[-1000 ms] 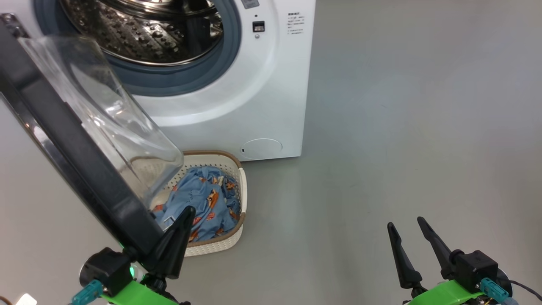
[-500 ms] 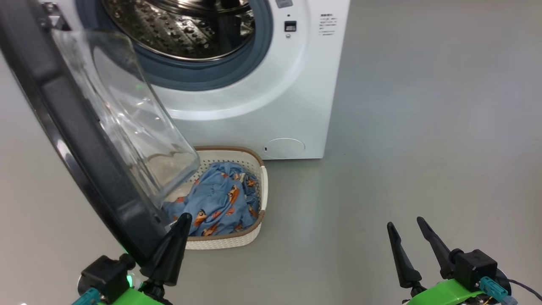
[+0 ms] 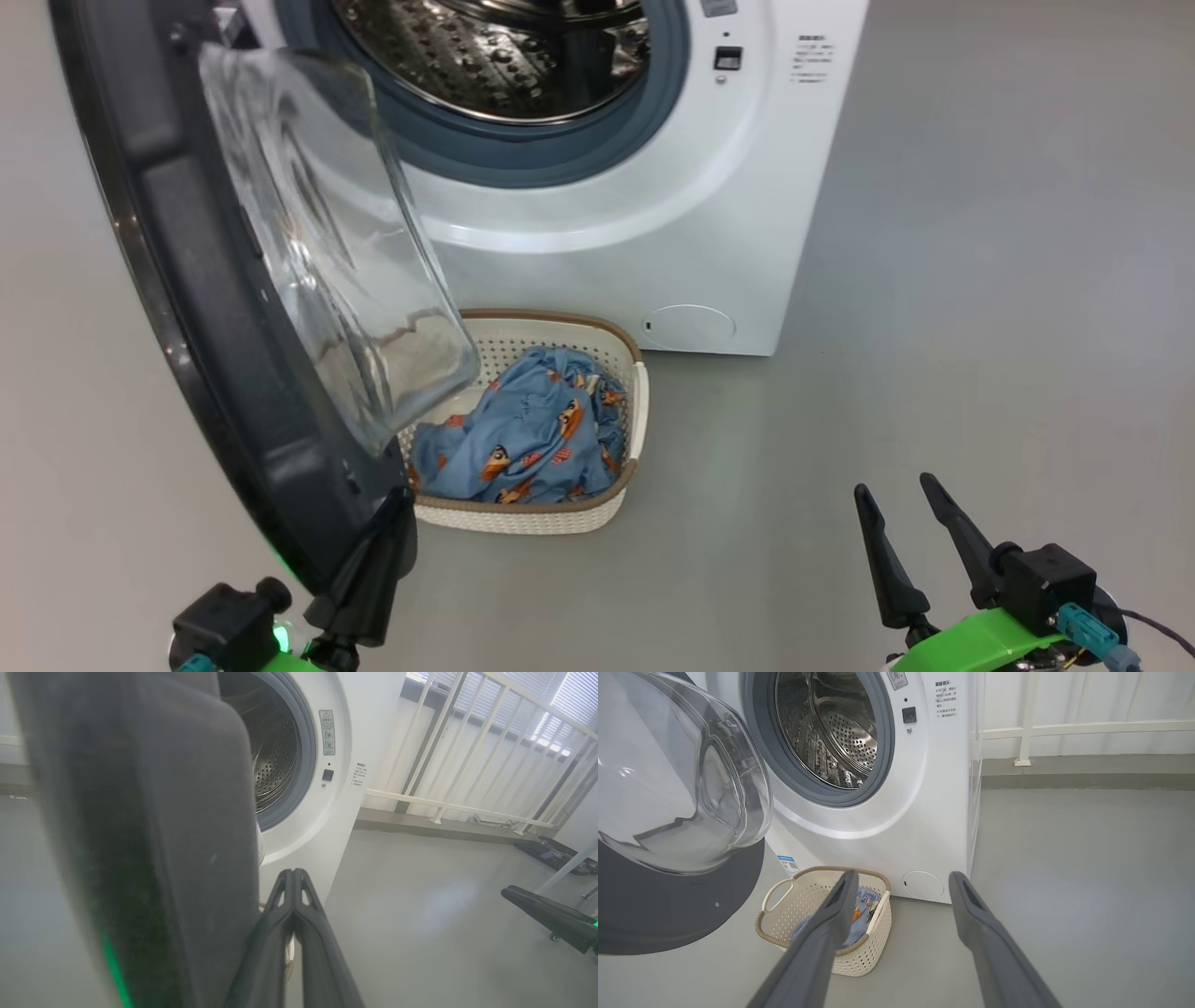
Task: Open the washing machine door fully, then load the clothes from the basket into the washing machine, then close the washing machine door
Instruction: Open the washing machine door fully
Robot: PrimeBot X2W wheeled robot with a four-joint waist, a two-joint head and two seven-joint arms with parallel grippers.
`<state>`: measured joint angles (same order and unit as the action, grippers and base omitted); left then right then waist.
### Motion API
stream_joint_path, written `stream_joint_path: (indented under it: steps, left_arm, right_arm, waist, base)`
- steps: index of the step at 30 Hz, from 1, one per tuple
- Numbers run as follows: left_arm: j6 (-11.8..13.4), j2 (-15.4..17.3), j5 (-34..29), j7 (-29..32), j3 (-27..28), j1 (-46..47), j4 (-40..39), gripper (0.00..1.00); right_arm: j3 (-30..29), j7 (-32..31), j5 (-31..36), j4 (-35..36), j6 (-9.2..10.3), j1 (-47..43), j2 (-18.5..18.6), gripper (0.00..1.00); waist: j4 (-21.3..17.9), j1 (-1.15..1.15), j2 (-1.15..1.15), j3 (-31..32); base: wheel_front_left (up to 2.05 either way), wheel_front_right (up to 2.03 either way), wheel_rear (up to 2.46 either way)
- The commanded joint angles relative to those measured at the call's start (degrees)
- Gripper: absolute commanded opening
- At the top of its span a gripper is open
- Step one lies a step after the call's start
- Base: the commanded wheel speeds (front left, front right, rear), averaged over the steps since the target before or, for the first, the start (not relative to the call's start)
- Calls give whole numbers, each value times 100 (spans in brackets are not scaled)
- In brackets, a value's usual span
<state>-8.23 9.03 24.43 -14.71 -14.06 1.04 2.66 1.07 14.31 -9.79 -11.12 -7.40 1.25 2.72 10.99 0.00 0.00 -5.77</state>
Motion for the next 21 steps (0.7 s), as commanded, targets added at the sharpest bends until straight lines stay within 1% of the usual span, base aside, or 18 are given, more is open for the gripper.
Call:
stream_joint_path:
  steps: [1,6,11,21]
  left_arm:
    - [75,135,-55,-29,400,104,-19,0]
    - [75,14,-120,-29,692,116,4,0]
    - [75,-108,-171,-29,1126,86,90,0]
    - [75,-185,-197,-29,1956,177,474,0]
  right_arm:
    - [139,69,-74,110,-9,181,16,100]
    - [147,69,-79,86,-9,201,16,100]
    - [116,69,-75,82,-9,202,16,100]
    - [126,69,-73,87,-9,204,16,100]
  waist:
    - [84,0,0,-5]
    - [195,0,0,8]
    - [290,0,0,18]
    - [410,0,0,6]
  base:
    - [0,0,0]
    - [0,0,0]
    - [0,0,0]
    - [0,0,0]
